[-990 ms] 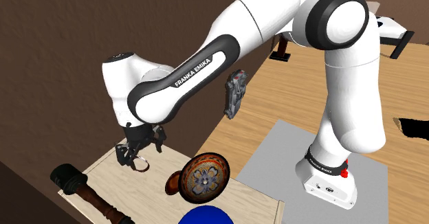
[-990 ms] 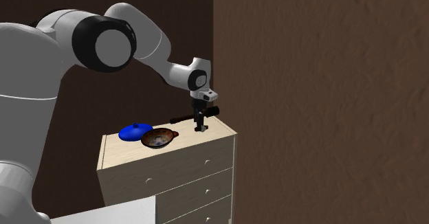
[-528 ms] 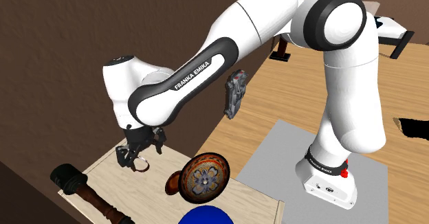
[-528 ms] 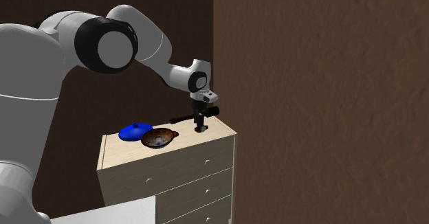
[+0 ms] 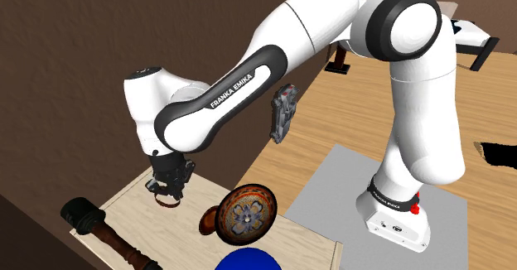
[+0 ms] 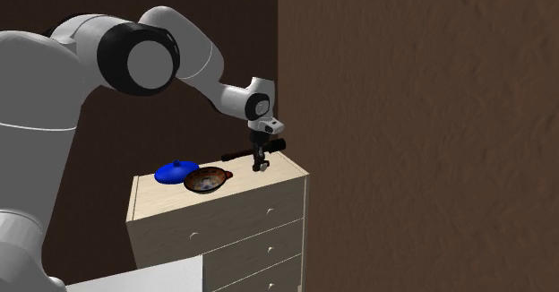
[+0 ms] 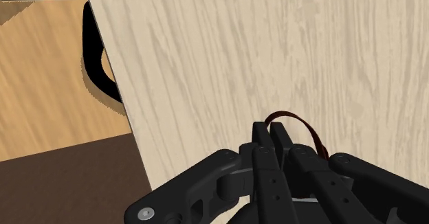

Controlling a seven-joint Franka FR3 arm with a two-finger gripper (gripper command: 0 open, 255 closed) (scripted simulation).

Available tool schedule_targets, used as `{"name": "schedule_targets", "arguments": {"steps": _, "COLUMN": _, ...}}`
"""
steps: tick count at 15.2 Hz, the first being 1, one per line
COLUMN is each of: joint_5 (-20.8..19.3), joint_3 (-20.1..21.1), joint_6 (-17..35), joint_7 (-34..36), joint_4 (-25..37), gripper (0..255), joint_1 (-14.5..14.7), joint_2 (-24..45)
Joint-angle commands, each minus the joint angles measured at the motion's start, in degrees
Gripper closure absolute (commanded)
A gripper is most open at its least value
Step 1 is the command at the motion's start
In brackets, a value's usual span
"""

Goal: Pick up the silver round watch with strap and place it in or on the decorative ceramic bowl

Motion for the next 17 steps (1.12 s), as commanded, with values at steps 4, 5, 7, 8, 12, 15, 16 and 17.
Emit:
{"name": "schedule_targets", "arguments": {"steps": 4, "joint_5": 0.16, "joint_3": 0.08, "joint_6": -0.63, "joint_7": -0.04, "joint_4": 0.27, "gripper": 255, "joint_1": -0.07, "joint_2": -0.37}}
{"name": "schedule_targets", "arguments": {"steps": 5, "joint_5": 0.32, "joint_3": 0.17, "joint_6": -1.26, "joint_7": -0.09, "joint_4": 0.56, "gripper": 255, "joint_1": -0.13, "joint_2": -0.74}}
{"name": "schedule_targets", "arguments": {"steps": 7, "joint_5": 0.61, "joint_3": 0.33, "joint_6": -2.55, "joint_7": -0.16, "joint_4": 1.21, "gripper": 255, "joint_1": -0.25, "joint_2": -1.42}}
{"name": "schedule_targets", "arguments": {"steps": 8, "joint_5": 0.75, "joint_3": 0.40, "joint_6": -3.19, "joint_7": -0.19, "joint_4": 1.54, "gripper": 255, "joint_1": -0.30, "joint_2": -1.76}}
{"name": "schedule_targets", "arguments": {"steps": 12, "joint_5": 1.29, "joint_3": 0.67, "joint_6": -5.82, "joint_7": -0.30, "joint_4": 3.02, "gripper": 255, "joint_1": -0.49, "joint_2": -3.00}}
{"name": "schedule_targets", "arguments": {"steps": 15, "joint_5": 1.63, "joint_3": 0.83, "joint_6": -7.83, "joint_7": -0.35, "joint_4": 4.28, "gripper": 255, "joint_1": -0.60, "joint_2": -3.82}}
{"name": "schedule_targets", "arguments": {"steps": 16, "joint_5": 1.74, "joint_3": 0.88, "joint_6": -8.51, "joint_7": -0.36, "joint_4": 4.72, "gripper": 255, "joint_1": -0.62, "joint_2": -4.07}}
{"name": "schedule_targets", "arguments": {"steps": 17, "joint_5": 1.84, "joint_3": 0.93, "joint_6": -9.19, "joint_7": -0.37, "joint_4": 5.18, "gripper": 255, "joint_1": -0.65, "joint_2": -4.31}}
